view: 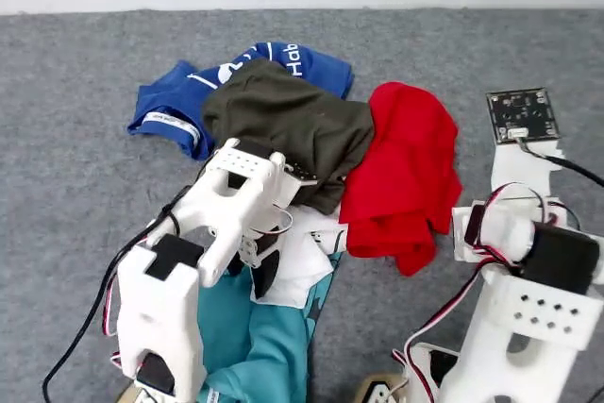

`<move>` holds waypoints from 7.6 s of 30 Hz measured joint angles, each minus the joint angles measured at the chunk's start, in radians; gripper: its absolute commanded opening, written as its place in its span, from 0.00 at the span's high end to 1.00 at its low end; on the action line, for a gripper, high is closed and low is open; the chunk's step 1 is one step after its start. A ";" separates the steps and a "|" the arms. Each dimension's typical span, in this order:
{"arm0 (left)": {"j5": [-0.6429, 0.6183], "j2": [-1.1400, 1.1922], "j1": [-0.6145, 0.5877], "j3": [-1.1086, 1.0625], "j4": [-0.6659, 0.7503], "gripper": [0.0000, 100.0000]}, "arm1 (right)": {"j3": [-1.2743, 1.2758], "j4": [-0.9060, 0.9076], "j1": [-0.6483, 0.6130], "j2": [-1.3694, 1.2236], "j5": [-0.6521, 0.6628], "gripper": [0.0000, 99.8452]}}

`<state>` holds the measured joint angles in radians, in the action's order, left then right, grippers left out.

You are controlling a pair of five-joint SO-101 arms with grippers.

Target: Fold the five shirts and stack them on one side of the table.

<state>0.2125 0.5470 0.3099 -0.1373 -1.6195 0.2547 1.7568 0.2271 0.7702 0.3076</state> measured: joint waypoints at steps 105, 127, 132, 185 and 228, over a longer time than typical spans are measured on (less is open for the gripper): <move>-0.313 -0.850 -0.647 0.307 -0.103 0.74 | 0.244 0.000 -0.011 0.000 0.072 0.84; -0.324 0.092 -0.255 0.353 0.276 0.98 | 0.244 0.000 -0.011 0.000 0.072 0.84; -0.324 0.129 -0.259 0.568 0.114 0.99 | 0.244 0.000 -0.011 0.000 0.072 0.84; -0.319 -0.664 -0.482 0.614 -0.112 0.75 | 0.296 0.000 -0.011 0.000 0.072 0.84; -0.319 0.486 0.196 1.100 -0.114 0.91 | 0.296 -0.005 0.043 0.000 0.121 0.84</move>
<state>-0.1066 1.0334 0.5063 0.9628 -1.7331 0.5508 1.7522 0.2700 0.7702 0.4289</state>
